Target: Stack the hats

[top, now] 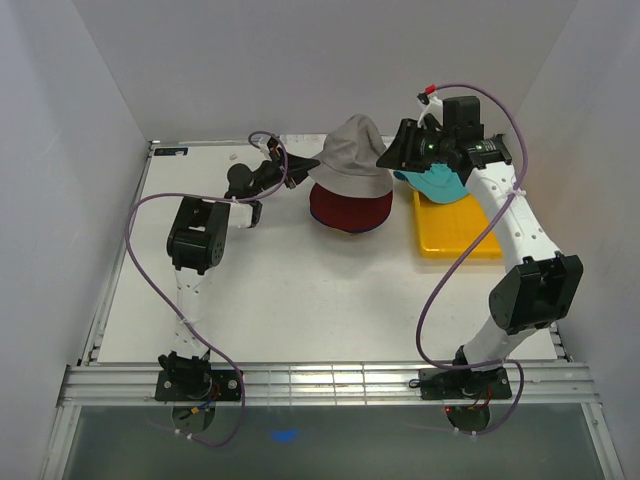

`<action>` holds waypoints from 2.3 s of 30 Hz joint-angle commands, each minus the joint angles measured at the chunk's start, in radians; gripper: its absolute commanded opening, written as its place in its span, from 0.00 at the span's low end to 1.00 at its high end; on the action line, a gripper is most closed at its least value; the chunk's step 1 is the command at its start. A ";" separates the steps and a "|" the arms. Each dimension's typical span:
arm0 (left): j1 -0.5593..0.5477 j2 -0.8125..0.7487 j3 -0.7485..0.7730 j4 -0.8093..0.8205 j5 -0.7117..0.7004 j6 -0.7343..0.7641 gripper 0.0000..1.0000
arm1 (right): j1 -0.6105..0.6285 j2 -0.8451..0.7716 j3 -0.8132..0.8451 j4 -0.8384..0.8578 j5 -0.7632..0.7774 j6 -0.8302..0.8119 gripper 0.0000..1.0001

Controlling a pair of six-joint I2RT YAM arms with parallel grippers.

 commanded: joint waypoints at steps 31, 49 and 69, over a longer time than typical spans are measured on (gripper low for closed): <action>0.008 -0.117 -0.038 0.377 0.142 0.025 0.00 | -0.211 -0.119 -0.822 1.113 -0.223 0.839 0.64; 0.010 -0.125 -0.090 0.377 0.172 0.041 0.00 | -0.211 0.024 -0.788 1.259 -0.218 0.924 0.64; 0.011 -0.116 -0.117 0.376 0.185 0.048 0.00 | -0.209 0.079 -0.754 1.355 -0.223 0.980 0.53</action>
